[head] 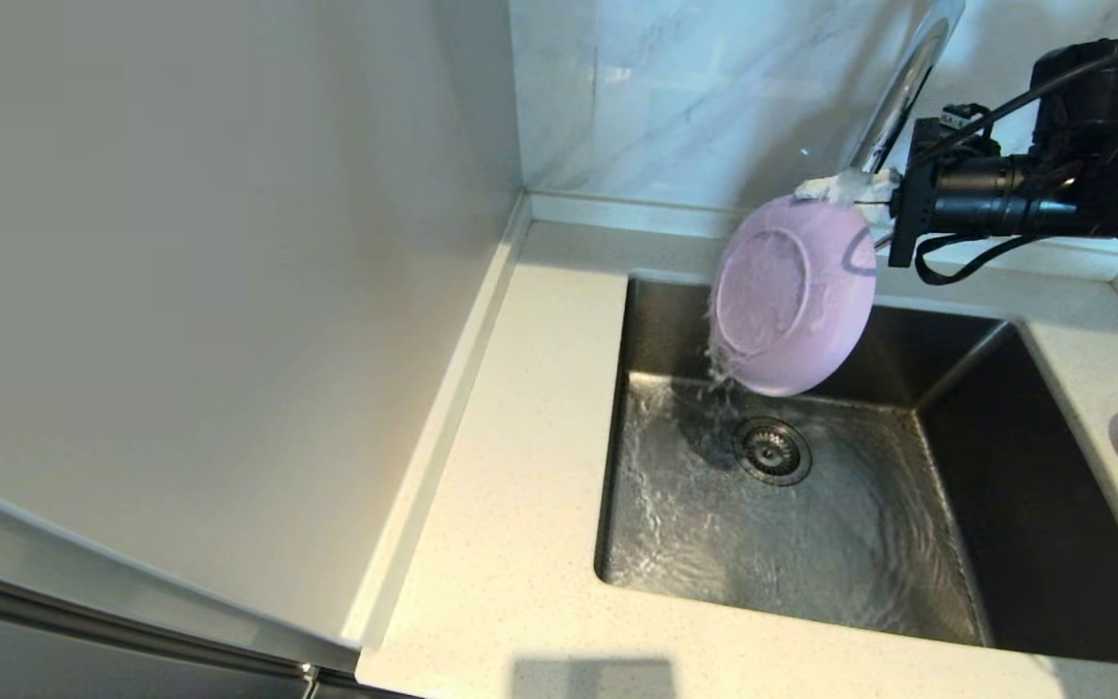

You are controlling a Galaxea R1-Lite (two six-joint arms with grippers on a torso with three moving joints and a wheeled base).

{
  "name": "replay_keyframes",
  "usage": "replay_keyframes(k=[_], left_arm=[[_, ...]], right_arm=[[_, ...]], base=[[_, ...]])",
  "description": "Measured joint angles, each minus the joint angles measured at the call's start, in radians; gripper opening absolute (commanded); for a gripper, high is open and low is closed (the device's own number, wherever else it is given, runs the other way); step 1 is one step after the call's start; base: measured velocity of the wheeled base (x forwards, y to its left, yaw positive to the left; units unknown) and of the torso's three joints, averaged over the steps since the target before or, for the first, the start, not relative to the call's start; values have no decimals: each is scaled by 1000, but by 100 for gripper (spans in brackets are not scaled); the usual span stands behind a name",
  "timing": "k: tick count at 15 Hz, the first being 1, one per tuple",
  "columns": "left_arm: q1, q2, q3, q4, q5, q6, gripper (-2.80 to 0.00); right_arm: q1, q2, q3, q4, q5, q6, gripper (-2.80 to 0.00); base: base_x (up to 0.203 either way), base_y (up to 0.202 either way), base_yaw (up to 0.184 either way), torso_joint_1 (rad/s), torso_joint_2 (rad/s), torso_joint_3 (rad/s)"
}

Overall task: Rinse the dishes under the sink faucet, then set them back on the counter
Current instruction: Rinse the plate

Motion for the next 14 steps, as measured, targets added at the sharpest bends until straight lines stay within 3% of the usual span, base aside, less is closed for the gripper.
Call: replay_keyframes(k=[4, 14], left_arm=[[0, 0, 0, 0, 0, 0, -280], [0, 0, 0, 0, 0, 1, -280]], right_arm=[[-8, 2, 0, 2, -1, 1, -280], [-182, -15, 0, 5, 15, -9, -280]], base=[[0, 0, 0, 0, 0, 0], [0, 0, 0, 0, 0, 0]])
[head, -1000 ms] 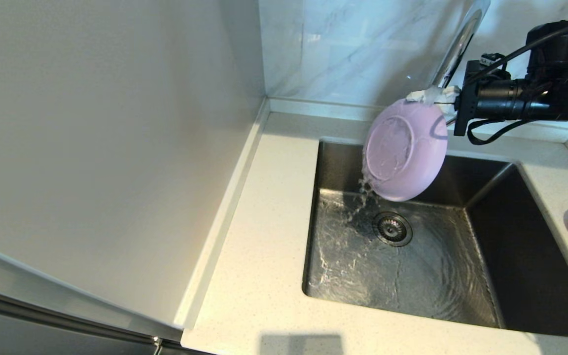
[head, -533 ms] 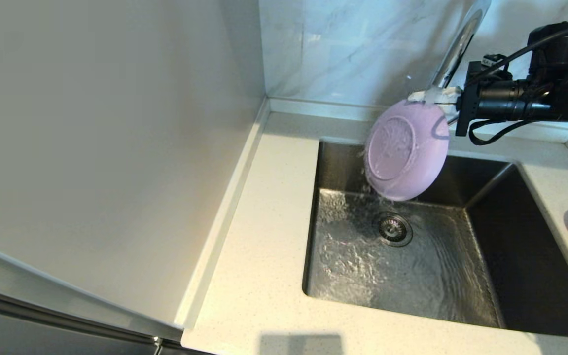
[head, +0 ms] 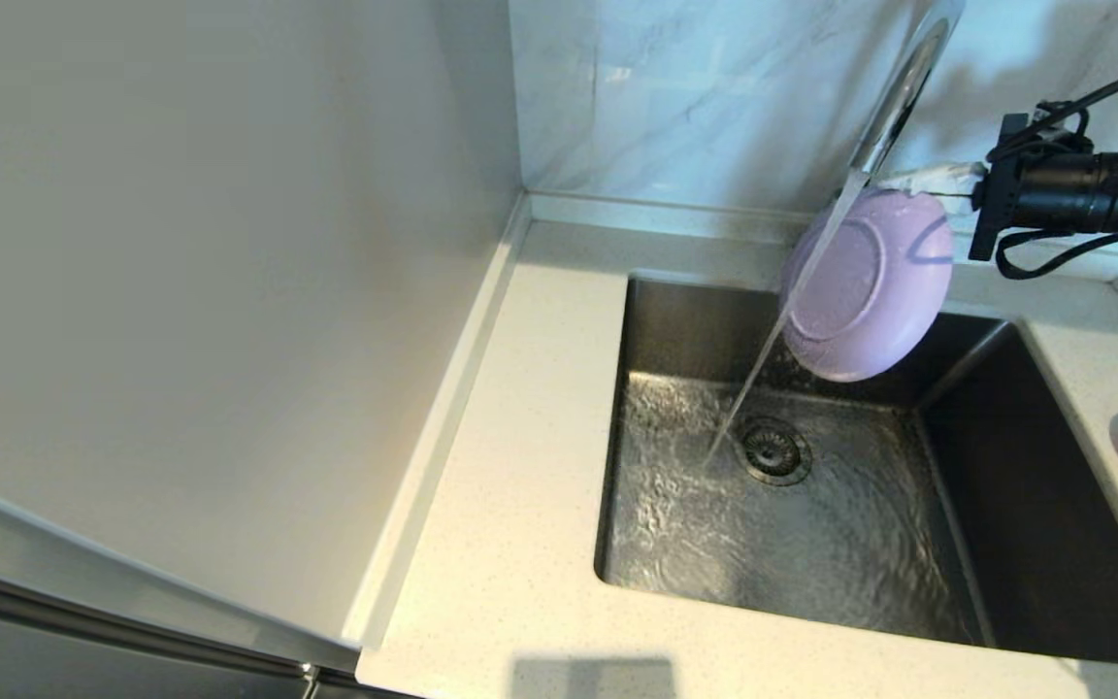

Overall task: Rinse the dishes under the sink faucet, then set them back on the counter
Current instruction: Rinse the plate, then place the plate on the table

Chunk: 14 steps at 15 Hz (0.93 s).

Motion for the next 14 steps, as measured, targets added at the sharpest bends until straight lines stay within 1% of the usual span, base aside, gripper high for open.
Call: replay_keyframes(k=[3, 4, 6, 8, 11, 14], left_arm=[[0, 0, 0, 0, 0, 0, -280], [0, 0, 0, 0, 0, 0, -280], [0, 0, 0, 0, 0, 0, -280], [0, 0, 0, 0, 0, -1, -280], [0, 0, 0, 0, 0, 0, -280], [0, 0, 0, 0, 0, 0, -280]], right_arm=[[-65, -42, 15, 14, 19, -55, -280], [-84, -65, 33, 29, 22, -89, -280], [-114, -120, 80, 52, 22, -188, -280], [-133, -182, 112, 60, 22, -238, -280], [-160, -293, 150, 70, 21, -251, -280], [-170, -404, 210, 97, 27, -256, -280]], base=[[0, 0, 0, 0, 0, 0], [0, 0, 0, 0, 0, 0], [0, 0, 0, 0, 0, 0], [0, 0, 0, 0, 0, 0], [0, 0, 0, 0, 0, 0], [0, 0, 0, 0, 0, 0]])
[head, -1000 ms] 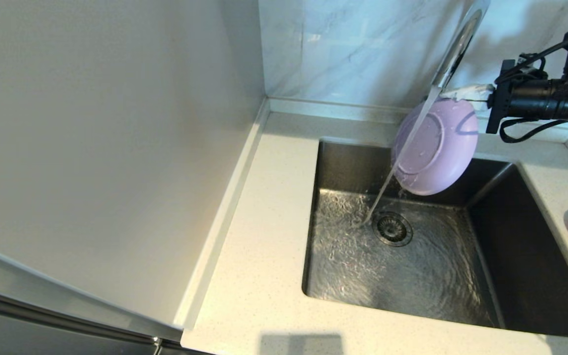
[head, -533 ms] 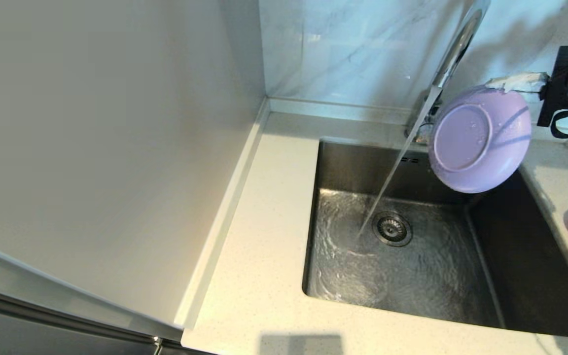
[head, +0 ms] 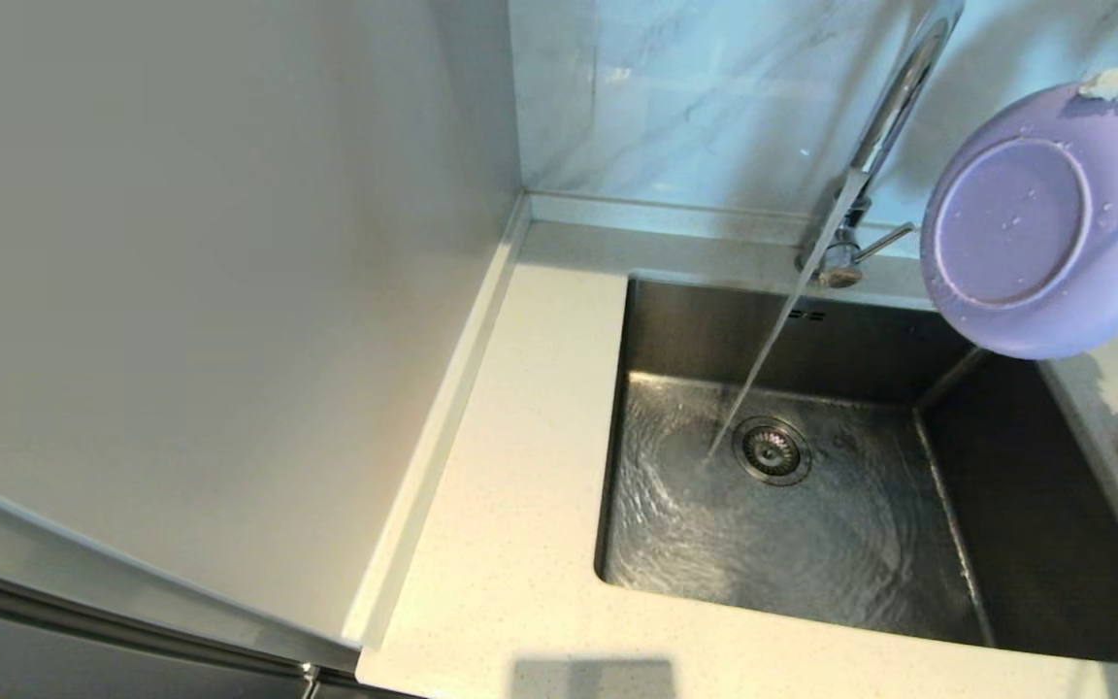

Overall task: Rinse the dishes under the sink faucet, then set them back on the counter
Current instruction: Place the plate on the table

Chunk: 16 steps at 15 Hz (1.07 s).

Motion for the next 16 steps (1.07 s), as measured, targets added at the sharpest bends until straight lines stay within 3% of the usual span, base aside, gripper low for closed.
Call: replay_keyframes(k=[2, 3, 5, 7, 8, 10, 12, 14, 16], left_arm=[[0, 0, 0, 0, 0, 0, -280], [0, 0, 0, 0, 0, 0, -280], [0, 0, 0, 0, 0, -1, -280], [0, 0, 0, 0, 0, 0, -280], [0, 0, 0, 0, 0, -1, -280], [0, 0, 0, 0, 0, -1, -280], [0, 0, 0, 0, 0, -1, -280], [0, 0, 0, 0, 0, -1, -280], [0, 0, 0, 0, 0, 0, -280]], right_arm=[[-1, -72, 30, 6, 3, -23, -280], [-1, -108, 46, 15, 3, -72, -280], [3, -166, 66, 66, 1, -249, -280], [11, -207, 77, 183, -38, -510, -280], [24, -221, 81, 253, -88, -655, -280], [68, -243, 123, 400, -274, -959, -280], [107, -269, 214, 482, -448, -1196, -280], [132, -280, 226, 445, -548, -1296, -280], [149, -280, 182, 360, -599, -1300, -280]], base=[[0, 0, 0, 0, 0, 0], [0, 0, 0, 0, 0, 0], [0, 0, 0, 0, 0, 0], [0, 0, 0, 0, 0, 0], [0, 0, 0, 0, 0, 0], [0, 0, 0, 0, 0, 0], [0, 0, 0, 0, 0, 0], [0, 0, 0, 0, 0, 0], [0, 0, 0, 0, 0, 0]])
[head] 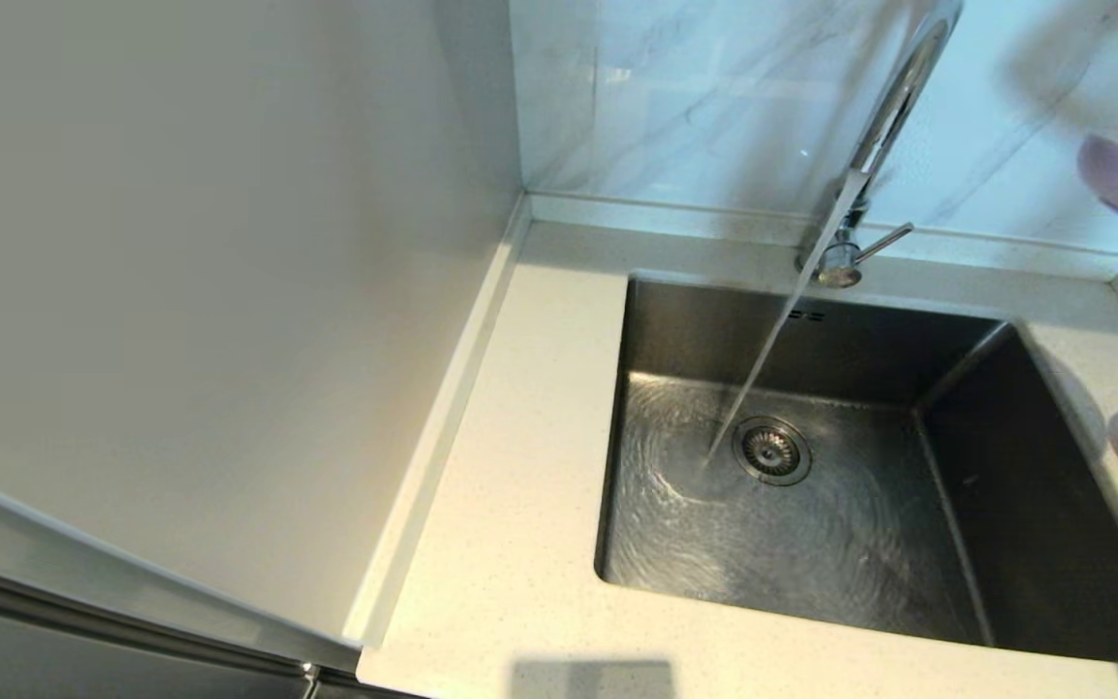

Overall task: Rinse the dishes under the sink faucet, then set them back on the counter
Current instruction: Place the plate on the table

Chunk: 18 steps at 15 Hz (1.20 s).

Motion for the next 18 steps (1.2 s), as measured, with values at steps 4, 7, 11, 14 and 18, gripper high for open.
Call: replay_keyframes(k=[4, 7, 11, 14, 18], left_arm=[[0, 0, 0, 0, 0, 0, -280], [0, 0, 0, 0, 0, 0, -280], [0, 0, 0, 0, 0, 0, -280], [0, 0, 0, 0, 0, 0, -280], [0, 0, 0, 0, 0, 0, -280]], right_arm=[[19, -55, 258, -16, -21, -94, -280], [25, -106, 556, -14, -24, -170, -280], [33, -98, 499, -13, -27, -111, -280], [39, -56, 119, -11, -34, -43, -280], [44, -47, -102, -5, -41, -43, -280]], base=[[0, 0, 0, 0, 0, 0], [0, 0, 0, 0, 0, 0], [0, 0, 0, 0, 0, 0], [0, 0, 0, 0, 0, 0], [0, 0, 0, 0, 0, 0]])
